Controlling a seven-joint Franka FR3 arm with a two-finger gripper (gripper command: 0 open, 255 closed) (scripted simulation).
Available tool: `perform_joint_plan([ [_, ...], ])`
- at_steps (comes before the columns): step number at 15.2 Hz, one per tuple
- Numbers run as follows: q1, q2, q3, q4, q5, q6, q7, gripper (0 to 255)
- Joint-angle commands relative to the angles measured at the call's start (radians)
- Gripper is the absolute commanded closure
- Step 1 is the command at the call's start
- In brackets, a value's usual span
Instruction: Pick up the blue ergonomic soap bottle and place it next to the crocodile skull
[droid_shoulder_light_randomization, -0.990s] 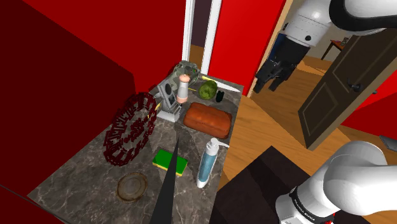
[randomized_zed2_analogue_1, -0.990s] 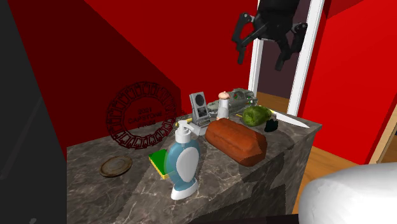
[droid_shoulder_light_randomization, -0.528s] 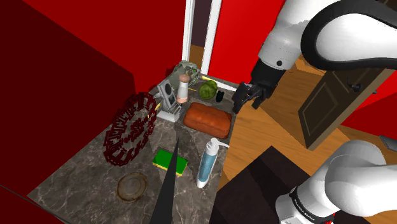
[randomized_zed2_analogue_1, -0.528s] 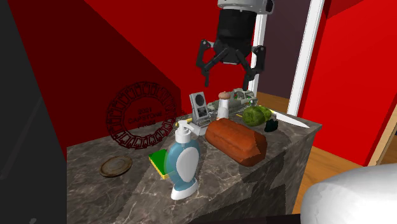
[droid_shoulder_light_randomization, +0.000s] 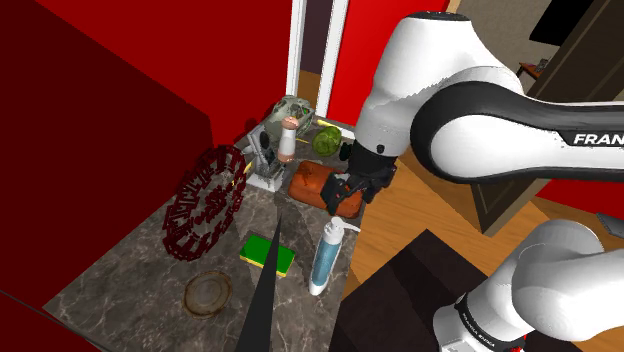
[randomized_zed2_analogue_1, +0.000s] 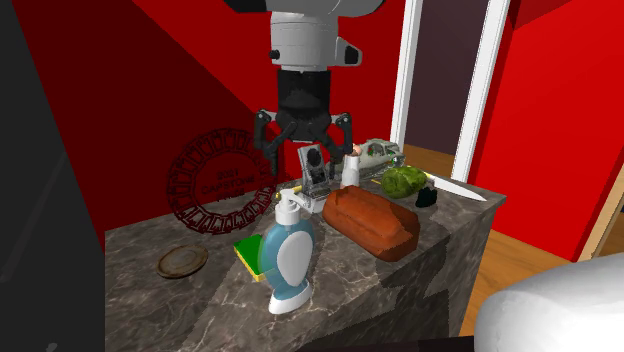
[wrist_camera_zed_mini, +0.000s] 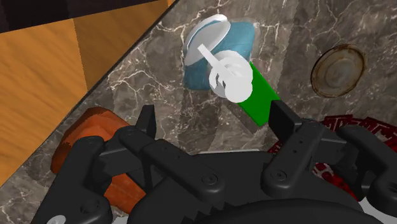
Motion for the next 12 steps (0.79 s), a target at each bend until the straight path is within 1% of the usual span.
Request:
perform_joint_plan([
  [1,0.000,0.052,0.064,0.005,0.004,0.047,0.063,0],
  [7,-0.003,0.094,0.096,-0.040,0.010,0.131,0.075,0],
  [9,-0.005,0.113,0.107,-0.062,0.013,0.172,0.077,0],
  [12,-0.005,0.113,0.107,-0.062,0.013,0.172,0.077,0],
])
